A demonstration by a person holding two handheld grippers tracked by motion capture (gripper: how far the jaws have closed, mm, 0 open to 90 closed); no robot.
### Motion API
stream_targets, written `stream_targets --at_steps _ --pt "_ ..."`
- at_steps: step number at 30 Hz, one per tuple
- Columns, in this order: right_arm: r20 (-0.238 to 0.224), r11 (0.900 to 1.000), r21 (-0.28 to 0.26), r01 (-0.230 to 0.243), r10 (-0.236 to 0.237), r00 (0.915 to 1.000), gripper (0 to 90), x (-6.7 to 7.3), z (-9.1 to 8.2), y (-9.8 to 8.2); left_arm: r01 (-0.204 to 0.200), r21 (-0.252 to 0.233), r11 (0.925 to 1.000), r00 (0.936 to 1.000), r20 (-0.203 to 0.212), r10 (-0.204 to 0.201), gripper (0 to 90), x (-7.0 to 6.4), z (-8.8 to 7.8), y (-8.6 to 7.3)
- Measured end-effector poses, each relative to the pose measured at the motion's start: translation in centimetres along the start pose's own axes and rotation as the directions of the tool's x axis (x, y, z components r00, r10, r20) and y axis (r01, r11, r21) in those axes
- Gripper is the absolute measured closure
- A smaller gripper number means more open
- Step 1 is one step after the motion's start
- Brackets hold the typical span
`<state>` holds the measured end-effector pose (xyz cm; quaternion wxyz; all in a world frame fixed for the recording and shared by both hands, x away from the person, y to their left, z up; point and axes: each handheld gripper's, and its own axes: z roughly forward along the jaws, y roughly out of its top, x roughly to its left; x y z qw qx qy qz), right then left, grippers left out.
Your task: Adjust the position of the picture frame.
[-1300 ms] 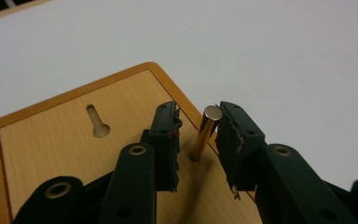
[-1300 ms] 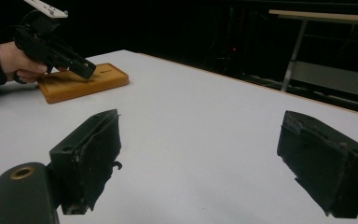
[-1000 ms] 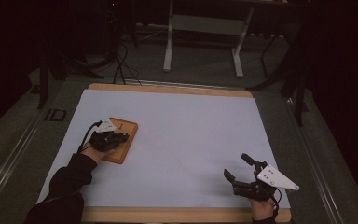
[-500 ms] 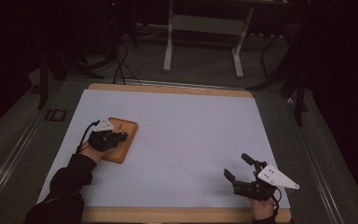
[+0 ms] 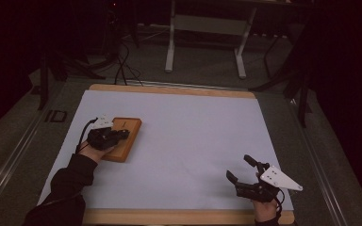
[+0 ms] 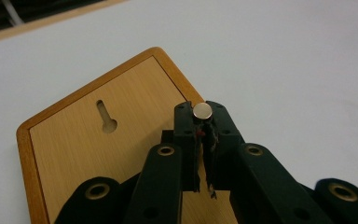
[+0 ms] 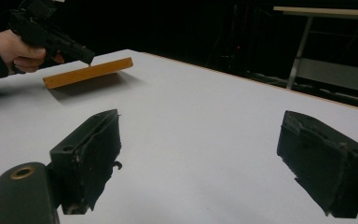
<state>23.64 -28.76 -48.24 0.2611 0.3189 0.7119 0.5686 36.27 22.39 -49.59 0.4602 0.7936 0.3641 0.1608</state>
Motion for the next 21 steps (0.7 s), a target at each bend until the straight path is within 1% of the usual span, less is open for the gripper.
stream_targets --at_steps 2,4,5,6,7,11,12,13,15,16,17,18,19,20,21 --pt "-0.001 1.000 -0.002 -0.001 0.001 1.0000 13.1 0.0 0.0 0.0 0.003 -0.006 1.0000 1.0000 0.003 -0.003 85.3 -0.4 0.1 0.4" --pt "-0.004 1.000 -0.001 -0.001 0.001 1.0000 13.1 0.0 0.0 0.0 -0.017 -0.006 0.9998 0.9998 0.004 0.017 85.3 -1.0 0.2 0.9" --pt "-0.005 1.000 -0.001 -0.002 0.002 1.0000 13.1 0.0 0.0 0.0 -0.019 -0.009 0.9998 0.9998 0.009 0.019 85.3 -1.3 0.2 1.1" --pt "-0.005 1.000 -0.001 -0.002 0.002 1.0000 13.1 0.0 0.0 0.0 -0.019 -0.009 0.9998 0.9998 0.009 0.019 85.3 -1.3 0.2 1.1" --pt "-0.006 1.000 -0.001 -0.002 0.002 1.0000 13.1 0.0 0.0 0.0 -0.019 -0.016 0.9997 0.9996 0.019 0.019 85.3 -1.7 0.3 1.5" --pt "-0.004 1.000 -0.006 0.002 -0.002 1.0000 13.1 0.0 0.0 0.0 -0.037 -0.024 0.9990 0.9988 0.032 0.038 85.3 -2.9 0.6 2.5" --pt "-0.004 1.000 -0.010 0.000 0.000 1.0000 13.1 0.0 -0.1 0.1 -0.050 -0.023 0.9985 0.9977 0.046 0.051 85.3 -3.7 0.8 3.1" --pt "-0.003 1.000 -0.010 0.001 -0.001 1.0000 13.1 0.0 -0.1 0.1 -0.050 -0.023 0.9985 0.9977 0.046 0.051 85.3 -3.7 0.8 3.1" --pt "-0.004 1.000 -0.012 0.000 0.000 1.0000 13.1 0.0 -0.1 0.1 -0.062 -0.026 0.9977 0.9966 0.051 0.064 85.3 -4.5 1.0 3.6" --pt "-0.004 1.000 -0.014 -0.001 0.001 1.0000 13.1 0.0 -0.1 0.1 -0.068 -0.032 0.9972 0.9956 0.062 0.069 85.3 -5.4 1.3 4.2" --pt "-0.004 1.000 -0.014 -0.001 0.001 1.0000 13.1 0.0 -0.1 0.1 -0.068 -0.032 0.9972 0.9956 0.062 0.069 85.3 -5.4 1.3 4.2" --pt "-0.003 1.000 -0.013 0.001 -0.001 1.0000 13.1 0.0 -0.1 0.1 -0.075 -0.030 0.9968 0.9944 0.073 0.077 85.3 -5.9 1.5 4.6" --pt "-0.004 1.000 -0.014 0.002 -0.002 1.0000 13.1 0.0 -0.1 0.1 -0.072 -0.039 0.9966 0.9938 0.082 0.075 85.3 -6.7 1.9 5.0" --pt "-0.004 1.000 -0.014 0.002 -0.002 1.0000 13.1 0.0 -0.1 0.1 -0.072 -0.039 0.9966 0.9938 0.082 0.075 85.3 -6.7 1.9 5.0" --pt "-0.004 1.000 -0.015 0.002 -0.002 1.0000 13.1 0.0 -0.1 0.1 -0.077 -0.037 0.9963 0.9928 0.089 0.080 85.3 -7.2 2.2 5.4"
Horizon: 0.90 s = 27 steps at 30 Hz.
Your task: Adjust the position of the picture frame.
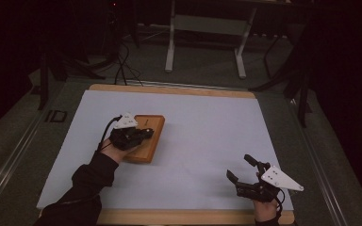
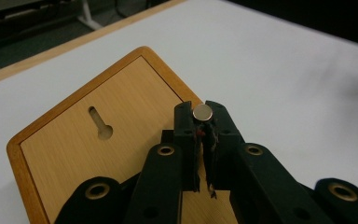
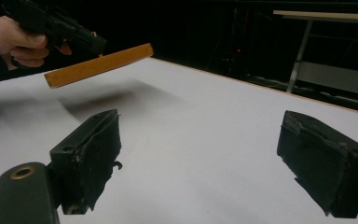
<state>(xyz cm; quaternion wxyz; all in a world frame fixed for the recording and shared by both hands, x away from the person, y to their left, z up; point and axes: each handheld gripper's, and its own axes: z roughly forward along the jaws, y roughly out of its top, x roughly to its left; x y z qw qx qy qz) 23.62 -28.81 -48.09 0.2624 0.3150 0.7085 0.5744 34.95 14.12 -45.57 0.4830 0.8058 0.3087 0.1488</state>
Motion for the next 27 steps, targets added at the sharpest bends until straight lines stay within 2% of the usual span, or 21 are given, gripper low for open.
stream_targets --at_steps 1,6,8,10,14,16,17,23,27 --pt "0.002 1.000 -0.001 0.001 -0.001 1.0000 13.1 0.0 0.0 0.0 0.006 -0.004 1.0000 1.0000 0.002 -0.006 85.2 -0.3 0.2 0.2" --pt "-0.002 1.000 -0.005 -0.003 0.003 1.0000 13.1 -0.1 -0.1 0.0 -0.023 0.011 0.9997 0.9990 0.037 0.022 85.2 -2.0 1.7 0.7" --pt "-0.002 1.000 -0.005 -0.005 0.005 1.0000 13.1 -0.1 -0.1 0.0 -0.026 0.024 0.9994 0.9991 0.035 0.025 85.3 -2.5 2.3 0.6" --pt "-0.004 1.000 -0.004 -0.006 0.006 1.0000 13.1 -0.1 -0.1 0.0 0.000 0.025 0.9997 0.9990 0.046 -0.001 85.2 -2.9 2.9 0.4" --pt "-0.007 1.000 0.000 -0.005 0.005 1.0000 13.1 0.0 0.1 0.0 -0.005 0.052 0.9986 0.9980 0.064 0.002 85.2 -3.9 4.0 0.0" --pt "-0.009 1.000 0.001 -0.003 0.003 1.0000 13.1 0.0 0.1 0.0 0.006 0.055 0.9985 0.9972 0.074 -0.010 85.2 -4.3 4.7 -0.3" --pt "-0.008 1.000 0.001 -0.003 0.003 1.0000 13.1 0.0 0.1 0.0 -0.003 0.066 0.9978 0.9966 0.082 -0.003 85.2 -4.5 5.1 -0.4" --pt "-0.009 1.000 0.001 -0.004 0.004 1.0000 13.1 -0.1 0.1 0.0 0.014 0.078 0.9969 0.9938 0.109 -0.023 85.2 -4.9 7.1 -0.7" --pt "-0.009 1.000 0.003 -0.007 0.007 0.9999 13.1 -0.1 0.1 -0.1 0.007 0.080 0.9967 0.9956 0.093 -0.014 85.2 -5.1 8.4 -0.5"
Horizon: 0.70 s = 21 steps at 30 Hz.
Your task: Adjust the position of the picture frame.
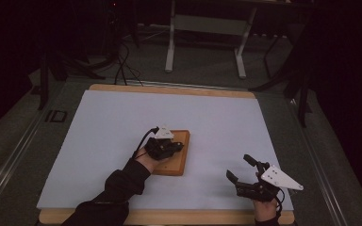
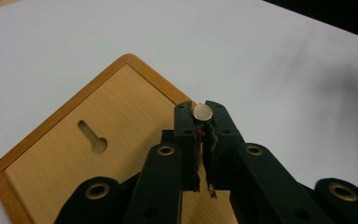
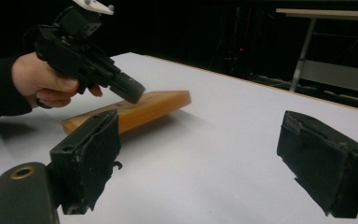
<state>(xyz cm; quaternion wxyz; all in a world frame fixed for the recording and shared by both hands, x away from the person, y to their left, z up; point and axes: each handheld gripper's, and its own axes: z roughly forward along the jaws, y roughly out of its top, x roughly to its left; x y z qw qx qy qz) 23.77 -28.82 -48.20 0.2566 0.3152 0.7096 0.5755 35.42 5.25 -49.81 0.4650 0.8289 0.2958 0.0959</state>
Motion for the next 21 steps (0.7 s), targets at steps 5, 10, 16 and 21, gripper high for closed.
stream_targets --at_steps 5,10,16,21 --pt "-0.005 1.000 0.000 0.002 -0.002 1.0000 13.1 0.0 0.0 0.0 0.011 0.026 0.9996 0.9999 -0.003 -0.011 85.1 0.0 1.8 0.5" --pt "-0.008 1.000 0.000 0.002 -0.002 1.0000 13.1 0.0 -0.1 0.0 -0.008 0.047 0.9989 0.9999 -0.012 0.008 85.0 -0.1 3.3 0.5" --pt "-0.007 1.000 -0.002 0.001 -0.001 1.0000 13.1 -0.1 -0.2 0.0 -0.031 0.064 0.9974 0.9993 -0.019 0.033 84.7 -0.2 4.1 0.4" --pt "-0.013 1.000 -0.001 0.005 -0.005 0.9999 13.1 -0.1 -0.2 0.0 -0.039 0.069 0.9968 0.9988 -0.025 0.041 84.6 -0.4 4.4 0.3"
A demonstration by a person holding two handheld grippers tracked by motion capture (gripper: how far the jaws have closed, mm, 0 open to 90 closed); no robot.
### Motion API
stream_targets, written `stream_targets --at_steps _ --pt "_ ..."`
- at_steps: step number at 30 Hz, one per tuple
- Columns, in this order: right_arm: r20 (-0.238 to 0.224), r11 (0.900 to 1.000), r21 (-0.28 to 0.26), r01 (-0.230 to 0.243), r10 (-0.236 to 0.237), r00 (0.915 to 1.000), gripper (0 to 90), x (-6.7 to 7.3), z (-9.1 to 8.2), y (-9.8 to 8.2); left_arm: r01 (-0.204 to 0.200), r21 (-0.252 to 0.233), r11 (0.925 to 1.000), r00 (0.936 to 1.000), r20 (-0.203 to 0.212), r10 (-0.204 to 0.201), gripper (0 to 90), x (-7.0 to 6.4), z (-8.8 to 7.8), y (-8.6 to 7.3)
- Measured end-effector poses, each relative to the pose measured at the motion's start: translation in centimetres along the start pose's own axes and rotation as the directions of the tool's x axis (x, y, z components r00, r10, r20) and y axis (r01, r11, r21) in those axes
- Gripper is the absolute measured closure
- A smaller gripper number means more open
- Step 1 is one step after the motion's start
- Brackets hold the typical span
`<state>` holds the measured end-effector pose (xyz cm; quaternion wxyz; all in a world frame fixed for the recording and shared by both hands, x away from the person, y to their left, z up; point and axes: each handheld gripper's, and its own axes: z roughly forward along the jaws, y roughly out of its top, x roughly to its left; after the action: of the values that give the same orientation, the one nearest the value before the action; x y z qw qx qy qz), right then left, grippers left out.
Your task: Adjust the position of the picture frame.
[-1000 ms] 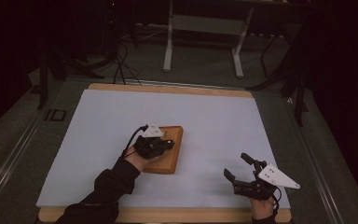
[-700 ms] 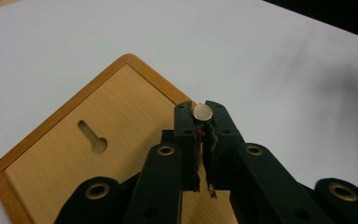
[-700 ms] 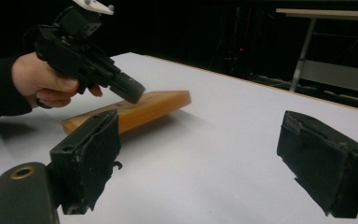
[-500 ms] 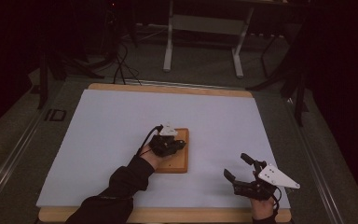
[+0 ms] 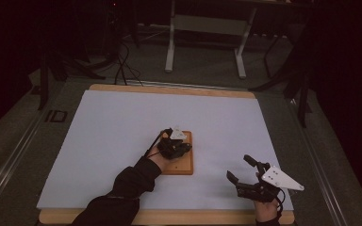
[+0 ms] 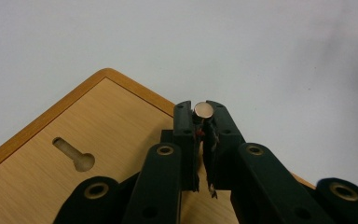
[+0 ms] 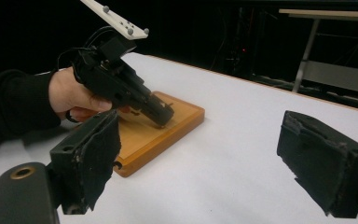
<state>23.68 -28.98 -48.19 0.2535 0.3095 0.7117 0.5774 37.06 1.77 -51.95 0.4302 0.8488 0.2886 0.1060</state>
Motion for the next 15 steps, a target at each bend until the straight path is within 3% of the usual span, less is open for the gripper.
stream_targets --at_steps 8,15 --pt "-0.002 1.000 0.003 0.001 -0.001 1.0000 13.1 0.1 0.1 0.0 -0.012 0.006 0.9999 0.9996 0.025 0.012 82.9 0.1 -0.4 -0.1" --pt "-0.006 1.000 0.001 -0.002 0.002 1.0000 13.1 0.1 0.0 0.0 -0.022 -0.063 0.9978 0.9989 0.039 0.025 80.2 0.7 -3.6 0.5"
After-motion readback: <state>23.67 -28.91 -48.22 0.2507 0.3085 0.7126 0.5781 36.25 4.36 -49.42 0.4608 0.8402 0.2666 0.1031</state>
